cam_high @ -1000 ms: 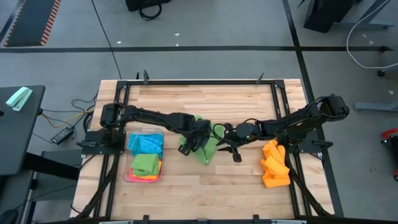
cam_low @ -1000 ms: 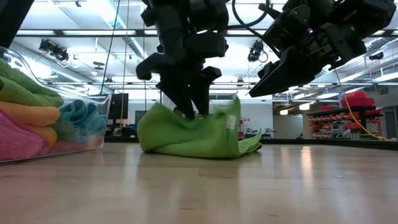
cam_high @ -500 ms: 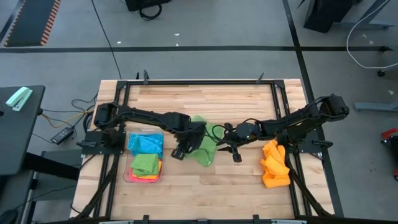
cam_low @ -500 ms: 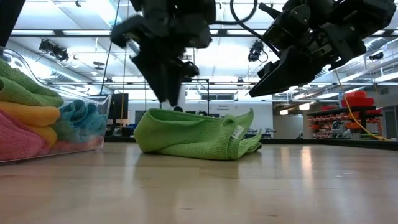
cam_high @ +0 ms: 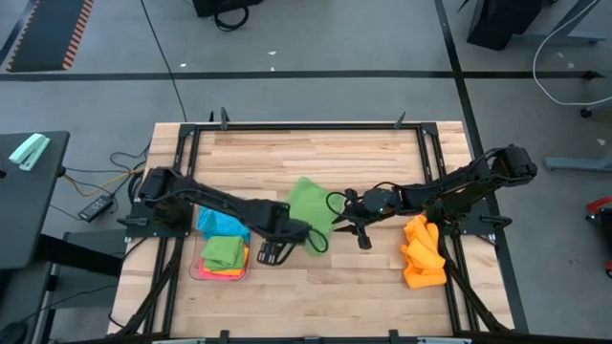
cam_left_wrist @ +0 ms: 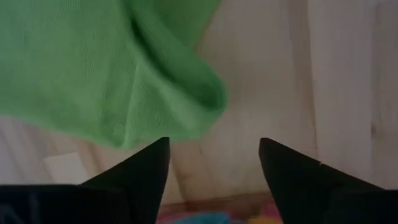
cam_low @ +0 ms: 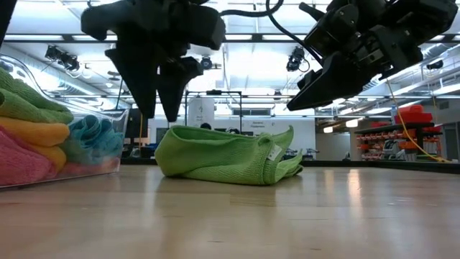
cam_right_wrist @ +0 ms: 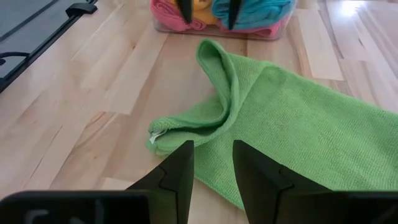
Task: Fold microfiber towels
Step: Fold the green microfiber cloth
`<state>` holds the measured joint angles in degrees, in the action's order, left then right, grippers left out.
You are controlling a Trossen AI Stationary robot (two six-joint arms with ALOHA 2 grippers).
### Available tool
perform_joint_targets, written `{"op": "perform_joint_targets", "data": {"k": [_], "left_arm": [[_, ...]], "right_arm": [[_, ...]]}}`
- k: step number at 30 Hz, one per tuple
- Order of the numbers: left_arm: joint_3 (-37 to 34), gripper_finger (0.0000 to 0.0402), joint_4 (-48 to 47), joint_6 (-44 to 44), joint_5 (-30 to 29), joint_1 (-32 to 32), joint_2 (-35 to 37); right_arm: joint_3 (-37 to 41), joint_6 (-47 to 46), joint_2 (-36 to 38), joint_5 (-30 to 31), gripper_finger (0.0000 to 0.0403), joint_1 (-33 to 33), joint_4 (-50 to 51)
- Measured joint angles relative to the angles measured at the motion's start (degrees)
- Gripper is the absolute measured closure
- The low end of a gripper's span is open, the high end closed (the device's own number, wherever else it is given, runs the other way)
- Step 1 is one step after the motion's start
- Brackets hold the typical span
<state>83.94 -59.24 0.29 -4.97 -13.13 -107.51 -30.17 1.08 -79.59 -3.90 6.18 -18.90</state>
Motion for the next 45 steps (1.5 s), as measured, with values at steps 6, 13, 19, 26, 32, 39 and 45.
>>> {"op": "perform_joint_targets", "data": {"k": [6,13,19,26,32,39,45], "left_arm": [[0.0,0.0115,2.4,-4.5,-3.7,-0.9,-2.1],[0.0,0.0125,3.1,-7.0,-4.5,-1.3,-4.4],[0.0,0.0147,4.9,-9.3,-8.8,-2.3,-6.3],[0.0,0.0185,3.1,-11.6,-18.2,-3.8,-6.8],[0.0,0.0223,1.6,-13.2,-18.4,-3.9,-6.8],[0.0,0.0272,1.4,-13.2,-18.4,-3.7,-6.8],[0.3,0.0333,1.3,-11.4,-17.8,-3.4,-6.4]], "right_arm": [[0.0,-0.2,0.0,-0.9,0.0283,0.0,-0.3],[0.0,-0.5,0.0,-1.3,0.0283,0.0,-0.3],[0.0,-0.5,0.0,-1.4,0.0283,0.0,-0.4],[0.0,-0.5,0.0,-1.4,0.0283,0.0,-0.4],[0.0,-0.5,0.0,-1.4,0.0283,0.0,-0.4],[0.0,-0.5,0.0,-1.3,0.0283,0.0,-0.5],[0.0,-0.5,0.0,-1.3,0.0283,0.0,-0.5]]}}
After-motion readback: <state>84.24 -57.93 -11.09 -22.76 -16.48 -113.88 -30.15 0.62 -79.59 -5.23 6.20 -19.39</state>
